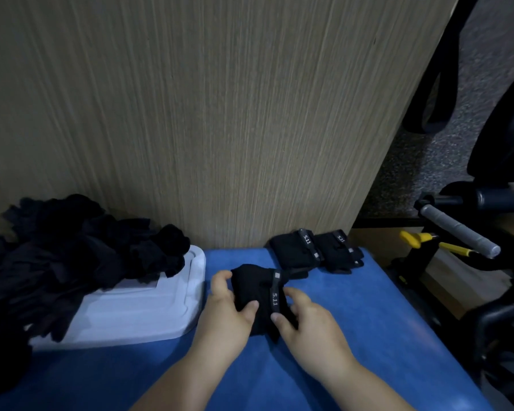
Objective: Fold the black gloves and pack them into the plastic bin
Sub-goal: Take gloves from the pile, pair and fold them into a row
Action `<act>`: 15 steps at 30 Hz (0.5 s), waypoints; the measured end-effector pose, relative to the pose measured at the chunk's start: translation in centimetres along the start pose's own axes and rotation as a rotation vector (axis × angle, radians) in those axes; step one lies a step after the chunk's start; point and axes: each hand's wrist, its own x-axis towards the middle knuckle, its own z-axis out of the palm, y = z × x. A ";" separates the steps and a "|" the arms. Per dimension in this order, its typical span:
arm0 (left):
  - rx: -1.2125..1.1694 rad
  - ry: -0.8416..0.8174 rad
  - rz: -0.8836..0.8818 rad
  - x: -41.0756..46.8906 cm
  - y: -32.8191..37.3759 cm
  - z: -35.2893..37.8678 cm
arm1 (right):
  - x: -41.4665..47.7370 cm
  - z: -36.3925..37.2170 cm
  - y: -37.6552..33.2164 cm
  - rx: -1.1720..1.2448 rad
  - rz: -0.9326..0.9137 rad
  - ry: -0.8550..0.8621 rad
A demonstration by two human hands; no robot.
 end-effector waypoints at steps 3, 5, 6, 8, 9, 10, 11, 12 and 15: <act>-0.124 0.064 -0.025 1.6 -0.3 0.3 | 1.3 0.3 -0.6 0.033 -0.022 0.021; -0.186 0.091 -0.034 2.8 -0.5 0.5 | 2.4 0.4 -1.1 0.030 -0.047 0.045; -0.205 0.107 -0.036 3.4 -0.5 0.7 | 3.0 0.5 -1.3 0.030 -0.057 0.049; -0.186 0.141 -0.036 4.7 -0.6 1.0 | 4.3 0.8 -1.6 0.039 -0.086 0.049; -0.145 0.154 -0.029 5.4 -0.7 1.2 | 5.0 0.9 -1.7 0.030 -0.098 0.043; -0.095 0.164 -0.022 6.0 -0.7 1.2 | 5.6 1.1 -1.7 0.001 -0.107 0.031; -0.040 0.170 -0.013 6.4 -0.6 1.3 | 6.2 1.3 -1.7 -0.039 -0.118 0.027; 0.024 0.174 -0.002 6.7 -0.6 1.3 | 6.6 1.5 -1.6 -0.095 -0.126 0.029; 0.255 0.213 0.080 7.3 -0.5 1.7 | 7.4 2.0 -0.9 -0.370 -0.150 0.089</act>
